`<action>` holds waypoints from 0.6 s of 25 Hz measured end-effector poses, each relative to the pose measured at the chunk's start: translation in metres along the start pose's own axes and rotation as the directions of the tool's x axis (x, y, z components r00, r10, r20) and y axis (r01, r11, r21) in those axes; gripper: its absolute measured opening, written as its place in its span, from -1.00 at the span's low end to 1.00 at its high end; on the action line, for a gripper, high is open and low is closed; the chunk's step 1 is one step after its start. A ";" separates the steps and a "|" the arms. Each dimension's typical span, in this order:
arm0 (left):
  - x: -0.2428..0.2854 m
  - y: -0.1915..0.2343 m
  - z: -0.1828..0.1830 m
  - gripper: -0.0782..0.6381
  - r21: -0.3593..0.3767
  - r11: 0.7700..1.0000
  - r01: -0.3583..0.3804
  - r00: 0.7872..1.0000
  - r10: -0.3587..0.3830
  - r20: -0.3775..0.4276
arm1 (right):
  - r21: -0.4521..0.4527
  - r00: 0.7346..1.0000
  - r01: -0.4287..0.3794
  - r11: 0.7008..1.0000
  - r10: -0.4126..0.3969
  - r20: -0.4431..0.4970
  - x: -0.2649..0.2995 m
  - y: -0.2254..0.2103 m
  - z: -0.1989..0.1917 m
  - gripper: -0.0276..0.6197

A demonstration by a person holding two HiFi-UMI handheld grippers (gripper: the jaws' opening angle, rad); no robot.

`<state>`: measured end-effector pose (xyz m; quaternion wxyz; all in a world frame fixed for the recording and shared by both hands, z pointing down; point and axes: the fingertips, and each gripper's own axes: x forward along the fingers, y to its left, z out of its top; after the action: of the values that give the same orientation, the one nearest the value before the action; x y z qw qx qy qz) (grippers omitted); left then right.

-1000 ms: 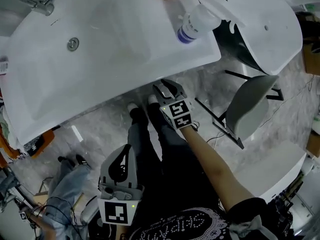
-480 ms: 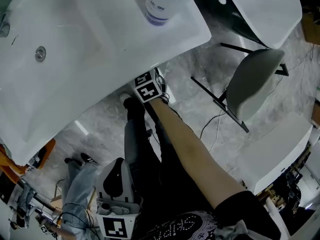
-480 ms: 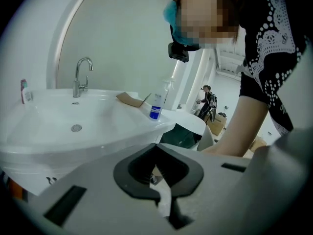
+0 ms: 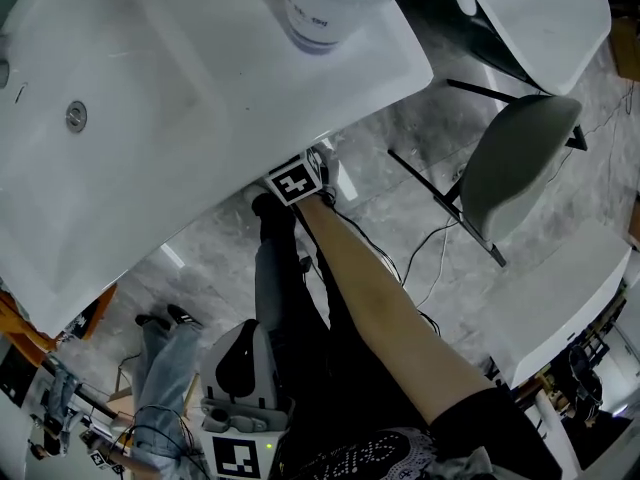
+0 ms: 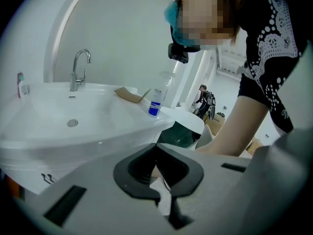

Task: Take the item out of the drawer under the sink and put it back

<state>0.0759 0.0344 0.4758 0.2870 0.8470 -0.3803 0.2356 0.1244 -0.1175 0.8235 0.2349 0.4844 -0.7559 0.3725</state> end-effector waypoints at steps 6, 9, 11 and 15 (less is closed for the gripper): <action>0.002 0.005 0.005 -0.78 -0.004 1.000 -0.028 1.000 0.028 0.015 | -0.043 0.999 0.034 0.998 -0.033 0.032 -0.003 -0.001 -0.004 -0.45; 0.005 0.009 0.006 -0.78 -0.002 1.000 -0.031 0.999 0.031 0.023 | -0.053 0.999 0.035 0.998 -0.033 0.035 -0.003 0.001 -0.010 -0.45; 0.010 0.010 0.005 -0.78 0.007 0.999 -0.035 0.999 0.034 0.027 | -0.057 0.999 0.030 0.998 -0.028 0.033 -0.008 0.002 -0.016 -0.45; 0.032 0.010 -0.002 -0.78 0.003 0.999 -0.046 0.998 0.046 0.046 | -0.069 0.999 0.025 0.997 -0.023 0.027 -0.022 0.006 -0.030 -0.45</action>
<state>0.0872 0.0135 0.5002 0.2708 0.8438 -0.4058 0.2236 0.1283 -0.0801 0.8243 0.2460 0.4897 -0.7656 0.3368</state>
